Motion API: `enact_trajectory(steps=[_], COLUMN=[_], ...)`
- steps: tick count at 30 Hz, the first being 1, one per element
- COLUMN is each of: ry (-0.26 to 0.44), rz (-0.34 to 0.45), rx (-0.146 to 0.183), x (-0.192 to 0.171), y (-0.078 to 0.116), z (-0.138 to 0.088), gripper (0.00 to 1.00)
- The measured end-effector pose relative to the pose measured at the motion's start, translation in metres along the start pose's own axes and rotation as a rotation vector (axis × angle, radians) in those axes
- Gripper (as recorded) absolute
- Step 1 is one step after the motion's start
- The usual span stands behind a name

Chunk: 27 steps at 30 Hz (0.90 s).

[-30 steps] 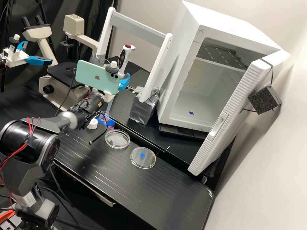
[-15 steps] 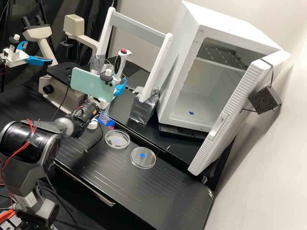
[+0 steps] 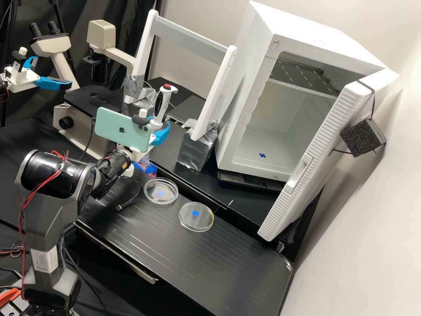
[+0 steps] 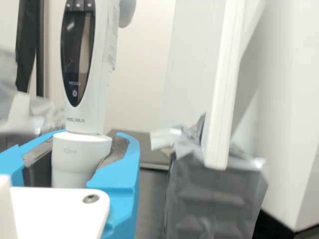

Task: Use the pipette

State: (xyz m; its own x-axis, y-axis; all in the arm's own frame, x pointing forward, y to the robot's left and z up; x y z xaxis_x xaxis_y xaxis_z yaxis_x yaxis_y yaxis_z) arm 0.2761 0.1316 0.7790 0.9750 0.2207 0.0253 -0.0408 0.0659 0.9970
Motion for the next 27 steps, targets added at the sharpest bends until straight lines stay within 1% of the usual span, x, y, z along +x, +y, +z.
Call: enact_trajectory(steps=[10,14,17,19,20,27], ry=[-0.003,0.006,0.022,0.032,0.035,0.099], rz=[0.001,0.012,0.037,0.051,0.053,0.101], rx=[-0.003,0.002,0.007,0.021,0.022,0.038], x=[-0.002,-0.003,-0.006,-0.01,-0.01,-0.018], y=[-0.002,0.002,0.011,0.019,0.021,0.051], z=[0.002,0.0,-0.006,-0.011,-0.013,-0.037], gripper=[0.0,0.0,0.0,0.0,0.0,0.0])
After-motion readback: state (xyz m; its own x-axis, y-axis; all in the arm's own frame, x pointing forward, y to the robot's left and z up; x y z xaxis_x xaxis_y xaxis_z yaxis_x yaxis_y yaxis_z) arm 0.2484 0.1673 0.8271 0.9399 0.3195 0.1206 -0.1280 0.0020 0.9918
